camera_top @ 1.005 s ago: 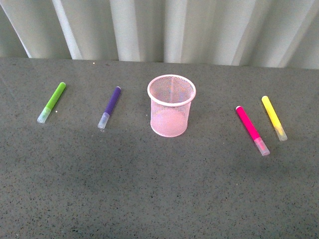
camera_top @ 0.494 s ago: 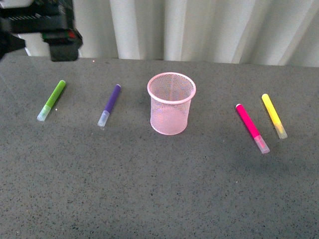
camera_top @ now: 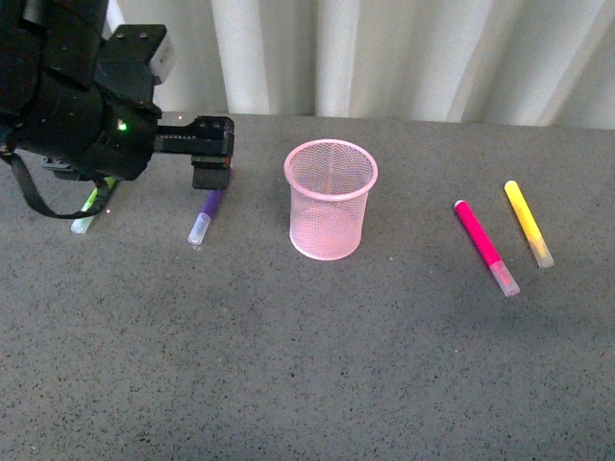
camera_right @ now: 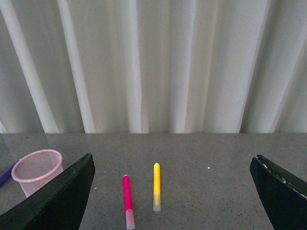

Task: Insert purple and pink pens into pink cup

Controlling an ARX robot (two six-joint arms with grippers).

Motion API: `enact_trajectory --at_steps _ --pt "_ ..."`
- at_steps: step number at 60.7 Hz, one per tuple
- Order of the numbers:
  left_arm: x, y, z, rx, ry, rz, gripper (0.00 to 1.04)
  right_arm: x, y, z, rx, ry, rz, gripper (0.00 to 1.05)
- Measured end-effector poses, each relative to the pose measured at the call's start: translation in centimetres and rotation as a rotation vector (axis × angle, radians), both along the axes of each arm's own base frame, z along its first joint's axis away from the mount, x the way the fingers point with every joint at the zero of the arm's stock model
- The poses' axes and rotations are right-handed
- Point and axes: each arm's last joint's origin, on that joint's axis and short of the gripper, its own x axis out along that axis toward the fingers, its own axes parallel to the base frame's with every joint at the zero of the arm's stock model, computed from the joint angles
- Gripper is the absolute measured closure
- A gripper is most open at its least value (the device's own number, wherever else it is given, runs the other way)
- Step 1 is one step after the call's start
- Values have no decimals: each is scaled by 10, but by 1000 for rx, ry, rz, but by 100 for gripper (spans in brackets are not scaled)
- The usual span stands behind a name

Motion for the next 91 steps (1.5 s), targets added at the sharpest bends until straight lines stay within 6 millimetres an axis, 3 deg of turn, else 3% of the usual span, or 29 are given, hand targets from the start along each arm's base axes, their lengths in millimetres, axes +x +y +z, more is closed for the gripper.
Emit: enact_trajectory --at_steps 31,44,58,66,91 --pt "60 -4 -47 97 95 -42 7 0 0 0 0 0 0 7" --pt "83 -8 -49 107 66 -55 7 0 0 0 0 0 0 7" --pt "92 -15 -53 129 74 -70 8 0 0 0 0 0 0 7" --pt "92 -19 -55 131 68 -85 32 0 0 0 0 0 0 7" --pt "92 -22 -56 151 51 -87 90 0 0 0 0 0 0 7"
